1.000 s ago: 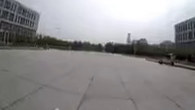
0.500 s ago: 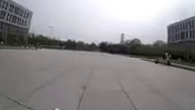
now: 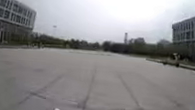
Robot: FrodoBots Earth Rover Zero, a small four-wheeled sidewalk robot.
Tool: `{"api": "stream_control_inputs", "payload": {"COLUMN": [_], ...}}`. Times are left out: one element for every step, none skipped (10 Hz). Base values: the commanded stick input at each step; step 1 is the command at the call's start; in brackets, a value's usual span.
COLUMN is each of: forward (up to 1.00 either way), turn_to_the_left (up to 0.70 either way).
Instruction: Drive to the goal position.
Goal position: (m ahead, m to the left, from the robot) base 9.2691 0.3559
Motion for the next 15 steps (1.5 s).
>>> {"api": "stream_control_inputs", "payload": {"forward": [1.0, 1.0, 1.0, 1.0, 1.0, 1.0, 1.0, 1.0, 1.0, 1.0, 1.0, 1.0, 1.0, 1.0, 1.0], "turn_to_the_left": [0.0, -0.01, -0.2, -0.38, -0.26, -0.1, -0.03, -0.39, -0.4, -0.2, 0.0, -0.13, -0.39, -0.16, -0.05]}}
